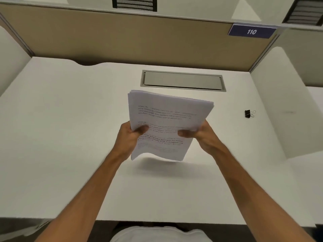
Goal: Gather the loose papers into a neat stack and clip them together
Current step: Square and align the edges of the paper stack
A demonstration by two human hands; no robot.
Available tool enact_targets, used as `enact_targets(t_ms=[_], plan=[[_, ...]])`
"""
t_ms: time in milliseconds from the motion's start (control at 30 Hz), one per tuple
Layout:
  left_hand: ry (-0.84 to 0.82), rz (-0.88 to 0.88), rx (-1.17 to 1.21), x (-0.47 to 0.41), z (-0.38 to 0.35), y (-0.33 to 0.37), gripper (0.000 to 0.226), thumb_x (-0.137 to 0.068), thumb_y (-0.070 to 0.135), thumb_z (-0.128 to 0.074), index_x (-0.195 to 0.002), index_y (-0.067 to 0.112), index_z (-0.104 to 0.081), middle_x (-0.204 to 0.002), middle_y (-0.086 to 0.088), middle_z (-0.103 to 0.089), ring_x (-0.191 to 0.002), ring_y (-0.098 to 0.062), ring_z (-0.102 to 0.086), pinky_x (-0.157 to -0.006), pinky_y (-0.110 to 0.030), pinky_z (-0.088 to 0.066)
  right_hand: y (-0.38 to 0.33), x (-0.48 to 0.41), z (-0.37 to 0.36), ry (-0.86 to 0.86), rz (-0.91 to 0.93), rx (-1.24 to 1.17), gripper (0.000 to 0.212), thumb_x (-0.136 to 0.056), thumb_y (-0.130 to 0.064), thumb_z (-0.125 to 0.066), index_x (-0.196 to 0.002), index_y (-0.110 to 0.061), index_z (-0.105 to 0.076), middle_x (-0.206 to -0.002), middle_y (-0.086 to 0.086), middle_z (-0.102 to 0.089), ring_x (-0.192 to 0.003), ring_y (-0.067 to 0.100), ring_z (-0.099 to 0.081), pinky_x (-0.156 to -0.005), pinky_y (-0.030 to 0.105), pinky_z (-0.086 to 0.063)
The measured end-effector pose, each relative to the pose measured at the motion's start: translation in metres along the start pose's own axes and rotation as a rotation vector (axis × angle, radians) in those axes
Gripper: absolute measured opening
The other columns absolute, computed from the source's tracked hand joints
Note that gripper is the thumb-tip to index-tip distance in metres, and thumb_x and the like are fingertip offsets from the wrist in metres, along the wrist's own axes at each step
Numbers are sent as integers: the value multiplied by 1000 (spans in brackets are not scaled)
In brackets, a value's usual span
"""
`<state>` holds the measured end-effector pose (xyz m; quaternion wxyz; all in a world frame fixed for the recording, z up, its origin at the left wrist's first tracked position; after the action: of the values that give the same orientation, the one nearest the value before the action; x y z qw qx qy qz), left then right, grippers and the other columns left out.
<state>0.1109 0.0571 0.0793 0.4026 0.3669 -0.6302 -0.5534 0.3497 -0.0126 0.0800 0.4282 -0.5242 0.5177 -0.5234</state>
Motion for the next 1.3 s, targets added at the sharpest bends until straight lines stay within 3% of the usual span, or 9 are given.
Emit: enact_targets(t_ms=[100,267,367,533,733,833,1000,1167,1300], plan=[[28,-14,-11,-2,-4,-1,32,-94,6,-66,-99,36,-78,-102,7,-79,-89,-15,-75,-71,-24,-59,2,-3,5,14,-15,-1,60,-74,-3,-82,-130,-12,-63,-126,14,-70,-114,37,-67,-94,51,-57],[109,4,-72,-10,-2,-7,29,-91,10,-71,-91,38,-78,-94,14,-79,-84,-7,-74,-73,-27,-60,10,-3,5,104,26,42,33,-86,-4,-76,-112,-25,-75,-117,6,-76,-106,28,-71,-90,38,-58],[139,-3,-81,-13,-1,-14,31,-91,11,-72,-93,41,-76,-92,20,-78,-84,-2,-73,-69,-18,-59,14,-4,4,162,32,70,30,-87,-8,-76,-109,-29,-75,-113,2,-77,-103,21,-72,-87,31,-60],[173,27,-55,-12,-4,-27,25,-92,11,-71,-102,34,-71,-90,26,-76,-86,5,-70,-68,-10,-55,26,-6,-1,206,6,132,33,-89,-11,-76,-121,-20,-71,-118,5,-75,-107,23,-71,-91,35,-59],[186,25,-70,-16,2,-29,26,-91,14,-73,-100,39,-71,-92,24,-76,-87,2,-71,-68,-12,-56,21,-7,-5,234,21,103,33,-86,-16,-77,-110,-39,-74,-114,-5,-76,-103,17,-72,-83,25,-57],[187,50,-56,-14,3,-35,22,-91,14,-73,-100,35,-72,-89,26,-76,-84,6,-69,-69,-9,-54,30,-4,-7,236,-5,102,34,-87,-11,-77,-114,-32,-72,-116,0,-76,-105,18,-71,-89,30,-58],[175,63,-53,-16,6,-38,21,-91,13,-73,-103,31,-72,-90,24,-76,-84,5,-70,-70,-11,-55,36,-2,-8,266,-4,80,36,-88,-9,-76,-123,-15,-71,-116,0,-76,-103,15,-72,-81,18,-55],[157,68,-56,-19,8,-39,25,-92,11,-72,-101,33,-72,-90,23,-77,-84,4,-70,-70,-11,-55,25,3,5,306,44,23,34,-83,2,-77,-111,-18,-75,-107,-5,-79,-97,13,-74,-80,20,-56],[144,66,-62,-20,9,-40,25,-91,12,-73,-101,36,-72,-91,25,-76,-86,3,-70,-69,-10,-55,17,11,20,328,112,58,36,-86,8,-70,-117,-11,-74,-113,2,-78,-105,18,-74,-88,24,-56]])
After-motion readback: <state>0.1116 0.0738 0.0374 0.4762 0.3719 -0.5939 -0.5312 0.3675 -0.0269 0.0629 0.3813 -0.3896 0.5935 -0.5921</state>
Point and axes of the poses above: each hand's wrist, its own x-axis away from the middle knuckle, its own z-axis out of the back of the hand, y = z × x, the point moved 5 cm from there along -x, towards the middle knuckle
